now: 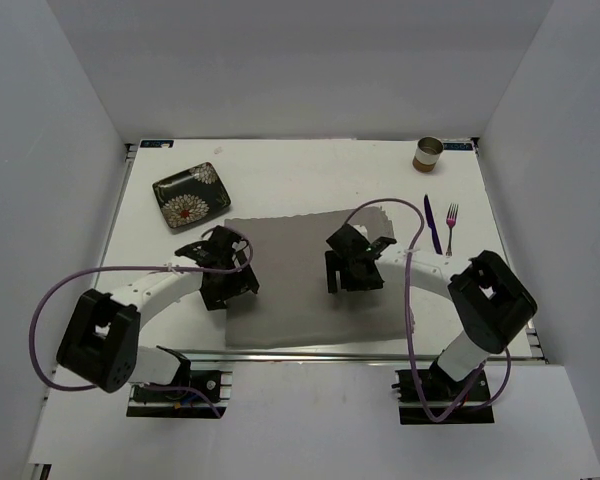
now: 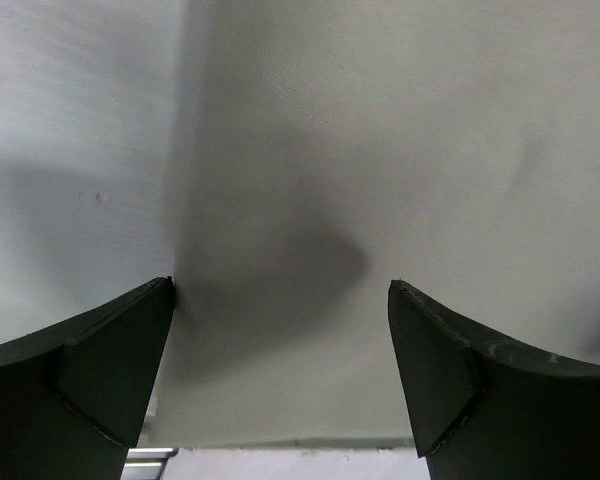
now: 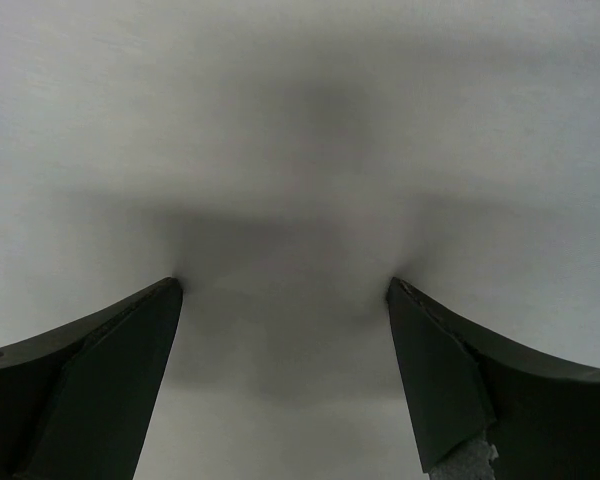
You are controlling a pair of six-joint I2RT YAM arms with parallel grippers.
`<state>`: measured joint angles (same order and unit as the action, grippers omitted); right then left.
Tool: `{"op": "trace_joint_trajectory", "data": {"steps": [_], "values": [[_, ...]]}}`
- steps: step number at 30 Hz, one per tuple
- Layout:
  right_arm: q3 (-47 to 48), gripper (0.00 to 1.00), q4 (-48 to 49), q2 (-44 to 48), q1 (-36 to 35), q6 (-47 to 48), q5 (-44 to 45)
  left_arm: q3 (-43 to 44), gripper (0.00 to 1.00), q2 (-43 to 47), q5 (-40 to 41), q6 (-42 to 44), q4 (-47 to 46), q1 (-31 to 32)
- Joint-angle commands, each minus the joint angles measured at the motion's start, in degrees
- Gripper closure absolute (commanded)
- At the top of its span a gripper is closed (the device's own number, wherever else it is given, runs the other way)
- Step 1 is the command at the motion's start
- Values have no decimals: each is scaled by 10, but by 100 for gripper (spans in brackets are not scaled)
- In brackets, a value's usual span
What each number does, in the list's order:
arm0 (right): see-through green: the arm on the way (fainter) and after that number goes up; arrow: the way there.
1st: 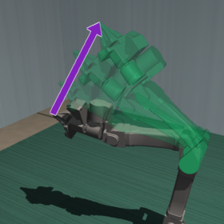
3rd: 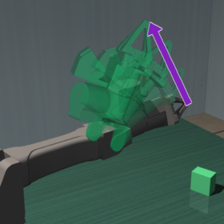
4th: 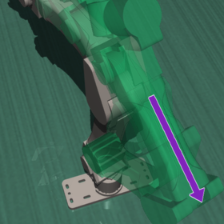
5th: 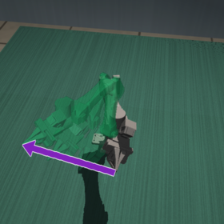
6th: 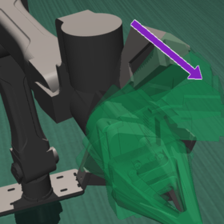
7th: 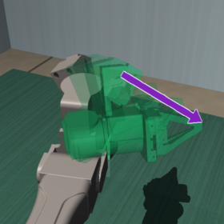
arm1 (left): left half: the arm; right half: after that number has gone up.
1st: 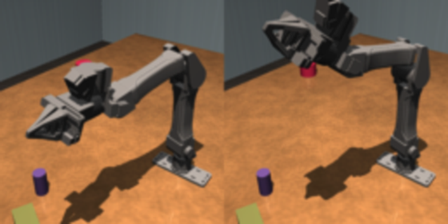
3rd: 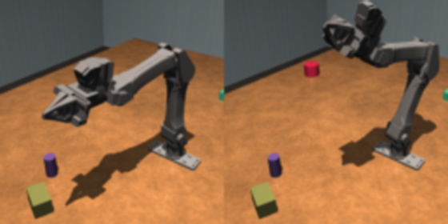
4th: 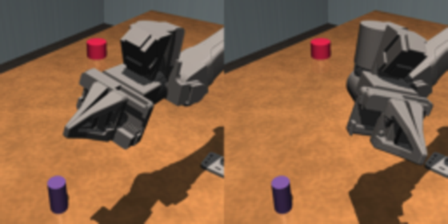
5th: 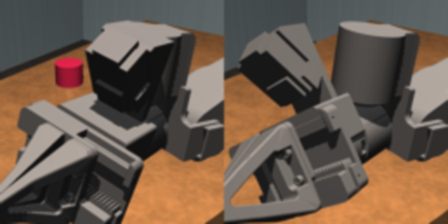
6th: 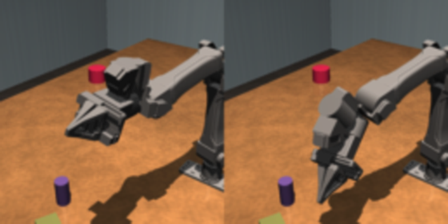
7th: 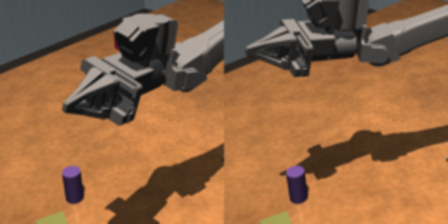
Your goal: Set the dinner table for one person
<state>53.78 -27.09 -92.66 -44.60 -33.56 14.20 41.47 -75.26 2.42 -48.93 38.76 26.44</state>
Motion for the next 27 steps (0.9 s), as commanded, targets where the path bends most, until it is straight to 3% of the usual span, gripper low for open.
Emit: {"op": "trace_joint_trajectory", "data": {"steps": [1, 4, 8, 10, 17, 24, 27], "values": [[-43, 11, 37, -10, 8, -44, -30, -3, 3, -33, -6, 8, -46, 1], [-24, 11, 35, -63, 24, -66, -32, 17, 3, -104, 5, 14, -56, 1], [58, 11, -58, -158, 43, -107, 20, 87, 2, -205, 23, 32, -52, -6], [85, 11, -59, -171, 57, -103, 15, 115, 2, -234, 26, 38, -44, -12], [176, 11, -59, -218, 107, -70, 10, 310, 2, -364, 43, 49, 16, -12], [385, 11, -148, -322, 164, 8, 23, 595, 2, -539, 48, 76, 117, -17], [466, 11, -176, -362, 194, 31, 10, 662, 2, -573, 55, 83, 148, -24]]}}
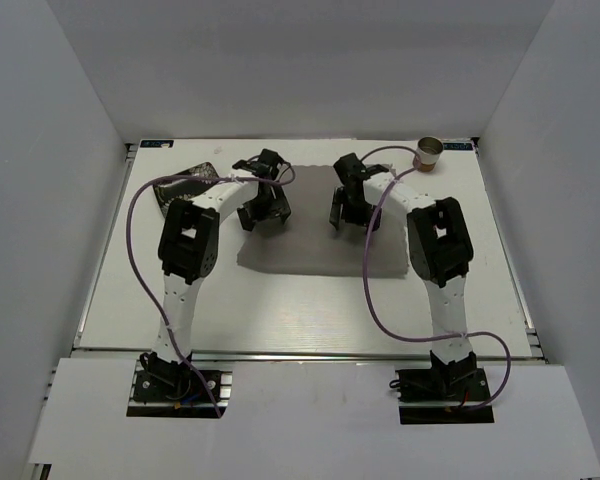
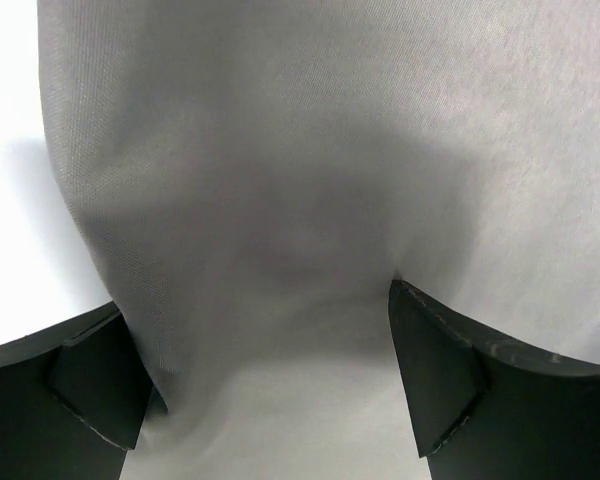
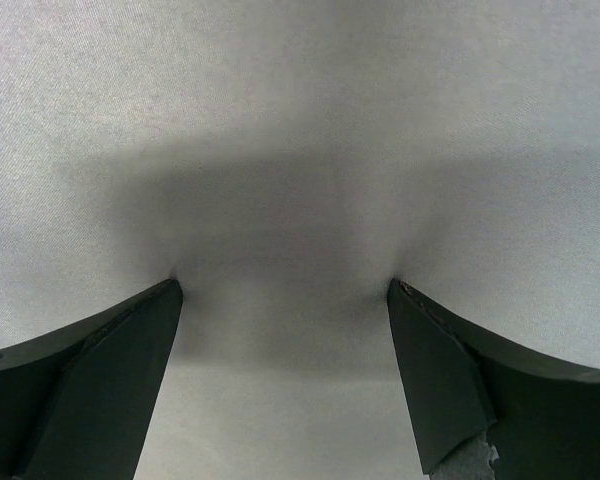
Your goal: Set the dinner table for one person
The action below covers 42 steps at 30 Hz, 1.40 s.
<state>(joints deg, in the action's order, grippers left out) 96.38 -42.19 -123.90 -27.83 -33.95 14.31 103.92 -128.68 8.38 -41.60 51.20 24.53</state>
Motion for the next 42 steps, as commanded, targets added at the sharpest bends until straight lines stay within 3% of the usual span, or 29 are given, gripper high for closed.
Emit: {"op": "trace_joint_trajectory", "data": {"steps": [1, 6, 19, 35, 40, 42], "values": [[61, 11, -43, -57, 30, 51, 7, 69, 2, -52, -5, 11, 28, -5], [184, 11, -88, -111, 57, 73, -14, 134, 2, -62, -8, 23, 54, -33], [103, 11, -38, -57, 53, 59, -74, 112, 2, 81, 41, 42, 73, -38], [224, 11, -105, -32, 52, 107, -15, -77, 2, 268, 43, 41, 16, -59], [164, 11, -79, 89, 46, 132, -27, -126, 2, 271, 41, 10, 7, -100], [61, 11, -19, 178, 44, 144, -84, -129, 2, 270, 27, -7, 8, -127]]}}
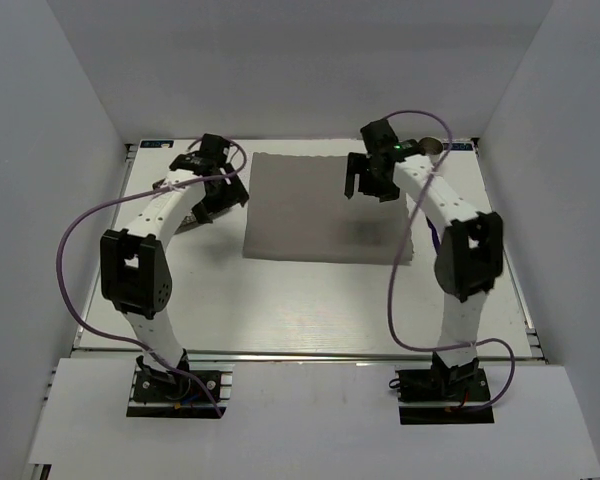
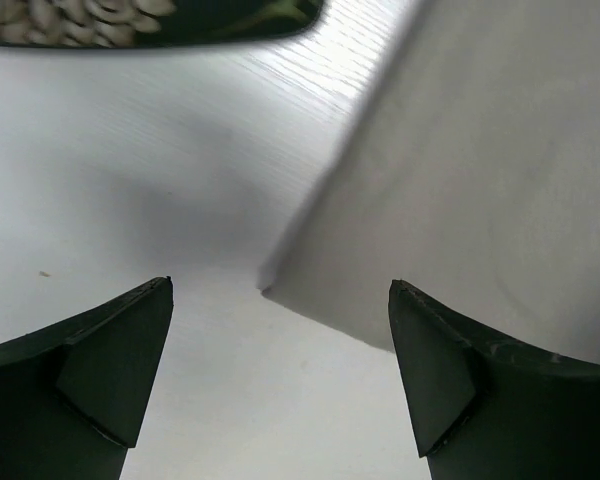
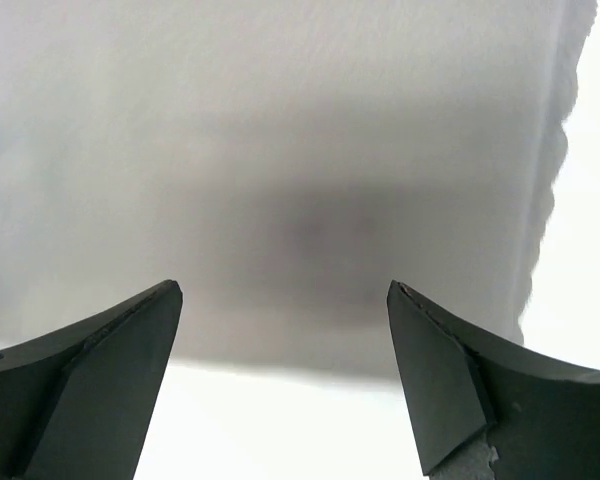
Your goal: Set the dinner table for one person
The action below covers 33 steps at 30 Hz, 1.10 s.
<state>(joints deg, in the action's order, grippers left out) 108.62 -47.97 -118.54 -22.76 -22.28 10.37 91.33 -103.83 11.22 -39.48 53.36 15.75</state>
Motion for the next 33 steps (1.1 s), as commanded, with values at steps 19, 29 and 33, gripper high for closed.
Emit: {"op": "trace_joint_trajectory", "data": {"steps": [19, 29, 33], "values": [[-562, 11, 249, 602, -5, 4, -291, -154, 2, 99, -149, -166, -117, -267], [-641, 11, 270, 674, -4, -16, -403, -211, 2, 94, -229, -178, -252, -342], [-677, 11, 291, 708, -5, -28, -436, -240, 2, 74, -241, -188, -302, -348]]}}
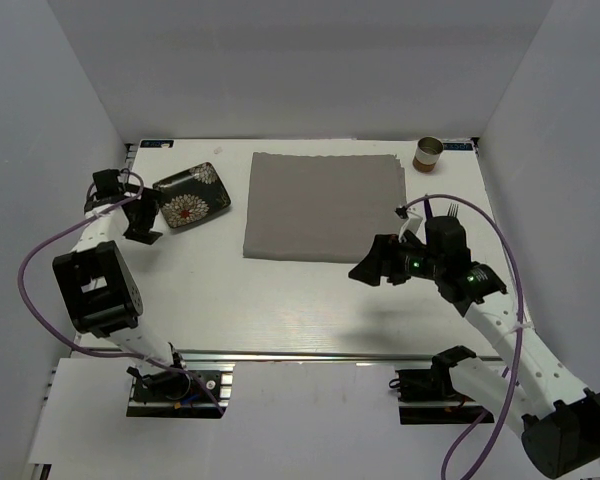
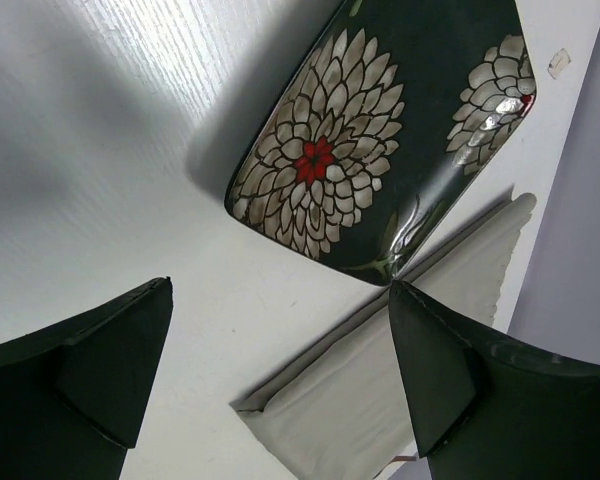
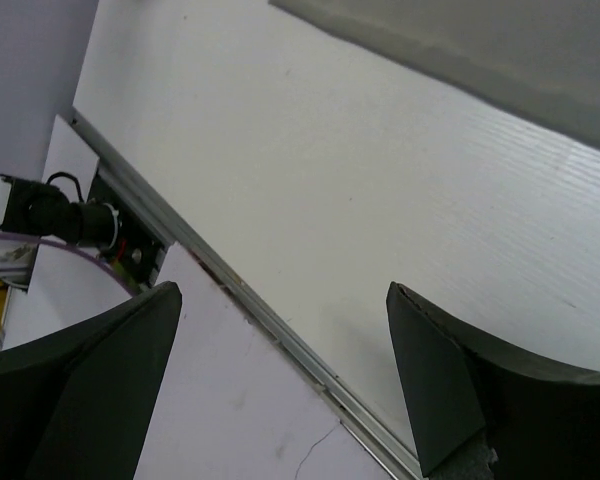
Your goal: Set the dinner table for one person
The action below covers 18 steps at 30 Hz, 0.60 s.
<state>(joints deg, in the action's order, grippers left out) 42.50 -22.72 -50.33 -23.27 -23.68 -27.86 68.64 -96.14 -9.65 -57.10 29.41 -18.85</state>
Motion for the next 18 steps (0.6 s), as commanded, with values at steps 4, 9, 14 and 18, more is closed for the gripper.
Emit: {"op": "trace_joint_trajectory", "data": {"steps": [4, 9, 14, 18], "values": [[-18, 11, 14, 40, 0, -5, -40, -24, 2, -33, -32, -21, -60, -2], [-33, 11, 24, 62, -1, -21, -67, -100, 5, -9, -28, -51, -154, 3], [-49, 11, 37, 86, 0, -41, -85, -156, 8, -3, -24, -61, -240, 3], [-56, 11, 49, 96, -2, -62, -106, -150, 16, -27, -31, -52, -271, 3]]}}
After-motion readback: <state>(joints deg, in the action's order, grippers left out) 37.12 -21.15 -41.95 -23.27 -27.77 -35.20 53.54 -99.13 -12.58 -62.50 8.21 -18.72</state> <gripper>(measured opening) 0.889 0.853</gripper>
